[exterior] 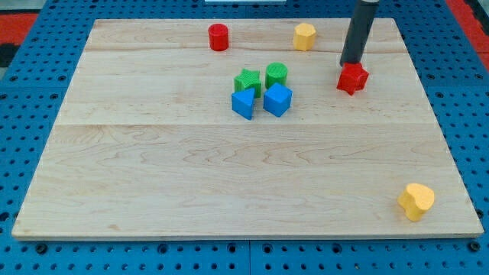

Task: Slide the red star towards the yellow heart

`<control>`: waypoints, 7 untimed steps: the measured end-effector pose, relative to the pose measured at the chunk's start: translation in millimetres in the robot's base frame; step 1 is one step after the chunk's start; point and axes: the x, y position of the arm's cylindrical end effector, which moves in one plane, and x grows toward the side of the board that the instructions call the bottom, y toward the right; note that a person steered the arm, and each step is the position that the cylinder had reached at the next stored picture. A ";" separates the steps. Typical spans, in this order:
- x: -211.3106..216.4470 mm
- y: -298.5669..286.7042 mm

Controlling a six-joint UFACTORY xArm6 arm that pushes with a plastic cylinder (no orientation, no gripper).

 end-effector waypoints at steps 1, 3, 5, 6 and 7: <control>27.2 10.8; 74.3 10.8; 84.4 -28.2; 104.6 -42.4; 119.7 -68.4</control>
